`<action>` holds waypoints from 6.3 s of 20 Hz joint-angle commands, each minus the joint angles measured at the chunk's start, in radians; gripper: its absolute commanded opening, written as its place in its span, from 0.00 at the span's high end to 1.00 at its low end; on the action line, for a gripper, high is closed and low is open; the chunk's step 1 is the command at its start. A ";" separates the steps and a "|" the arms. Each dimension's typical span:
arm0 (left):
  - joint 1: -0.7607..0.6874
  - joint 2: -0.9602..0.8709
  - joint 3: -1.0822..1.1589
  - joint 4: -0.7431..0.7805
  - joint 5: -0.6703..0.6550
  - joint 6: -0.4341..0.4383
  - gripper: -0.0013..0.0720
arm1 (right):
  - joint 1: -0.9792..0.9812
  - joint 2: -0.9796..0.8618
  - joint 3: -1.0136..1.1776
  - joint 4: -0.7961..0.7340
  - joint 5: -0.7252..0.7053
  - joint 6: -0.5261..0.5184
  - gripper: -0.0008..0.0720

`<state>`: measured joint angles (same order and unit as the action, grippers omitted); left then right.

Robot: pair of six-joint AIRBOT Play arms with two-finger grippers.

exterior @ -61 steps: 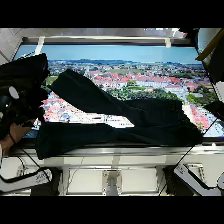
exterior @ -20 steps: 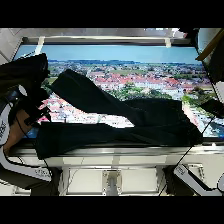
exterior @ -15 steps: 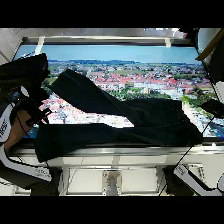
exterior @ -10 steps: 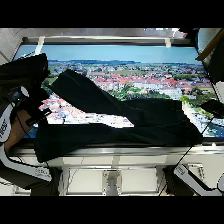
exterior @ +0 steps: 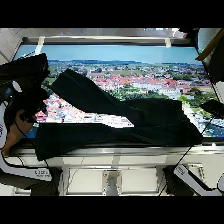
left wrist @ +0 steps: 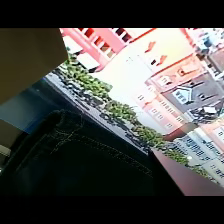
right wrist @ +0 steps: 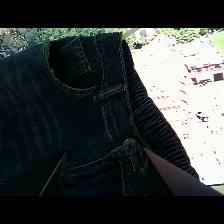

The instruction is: Fold the clothes and pants, and hang the long-sleeved shirts on hangers.

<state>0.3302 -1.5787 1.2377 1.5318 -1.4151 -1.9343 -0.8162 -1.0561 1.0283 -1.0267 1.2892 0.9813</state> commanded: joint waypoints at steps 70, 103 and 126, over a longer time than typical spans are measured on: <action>0.212 0.575 -0.290 -0.127 0.506 0.196 0.12 | 0.000 -0.058 -0.112 -0.055 0.052 0.051 0.32; 0.108 -0.092 -0.089 -0.306 0.499 0.244 0.96 | 0.000 -0.058 -0.112 0.099 0.146 0.221 0.32; 0.111 0.702 0.011 0.176 0.015 0.338 0.96 | -0.105 -0.151 -0.033 -0.130 0.238 0.019 0.31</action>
<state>0.4400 -0.9344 1.2594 1.5986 -1.2808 -1.5906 -0.8925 -1.1690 1.0435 -1.1496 1.5055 1.0557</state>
